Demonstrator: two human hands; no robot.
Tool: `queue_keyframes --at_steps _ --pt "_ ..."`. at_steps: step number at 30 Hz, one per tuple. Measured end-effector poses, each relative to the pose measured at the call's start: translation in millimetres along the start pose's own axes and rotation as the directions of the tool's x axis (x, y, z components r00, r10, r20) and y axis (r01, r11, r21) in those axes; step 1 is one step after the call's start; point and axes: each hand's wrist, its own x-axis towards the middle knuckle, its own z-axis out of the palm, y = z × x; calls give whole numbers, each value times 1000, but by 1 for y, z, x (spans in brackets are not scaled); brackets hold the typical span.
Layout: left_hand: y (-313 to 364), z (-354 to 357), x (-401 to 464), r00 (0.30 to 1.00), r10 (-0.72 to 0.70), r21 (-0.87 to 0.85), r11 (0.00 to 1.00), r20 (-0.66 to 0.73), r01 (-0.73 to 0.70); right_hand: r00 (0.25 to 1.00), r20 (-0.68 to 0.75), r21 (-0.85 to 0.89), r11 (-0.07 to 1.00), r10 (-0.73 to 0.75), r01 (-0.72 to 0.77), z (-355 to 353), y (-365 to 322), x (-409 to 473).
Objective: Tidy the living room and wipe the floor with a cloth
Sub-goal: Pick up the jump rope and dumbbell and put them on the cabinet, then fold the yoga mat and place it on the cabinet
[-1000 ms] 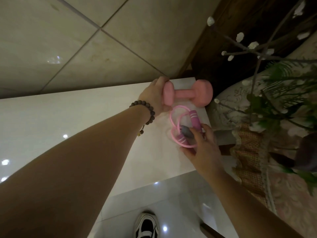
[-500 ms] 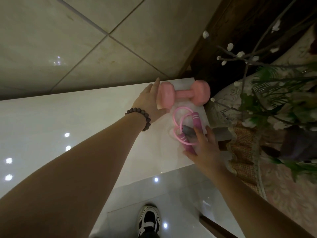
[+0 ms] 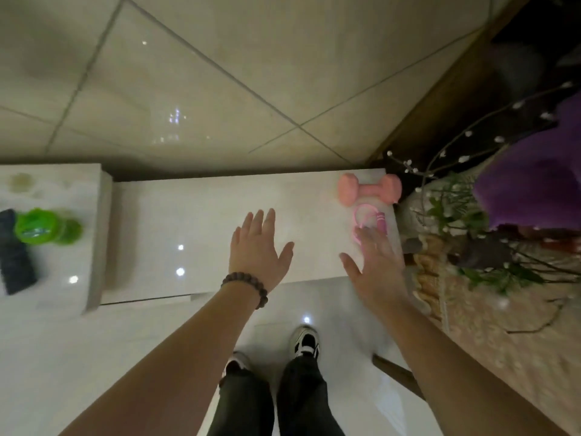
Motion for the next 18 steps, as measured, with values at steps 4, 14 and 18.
queue_keyframes --at_steps 4,14,18 --pt "-13 -66 -80 992 -110 -5 994 -58 109 996 65 14 998 -65 64 -46 -58 -55" --pt "-42 -136 -255 859 -487 -83 874 -160 480 936 211 -110 945 -281 309 -106 -119 -145" --pt "-45 -133 -293 730 -661 -205 750 -175 629 851 281 -121 863 -444 491 -106 -152 -148"
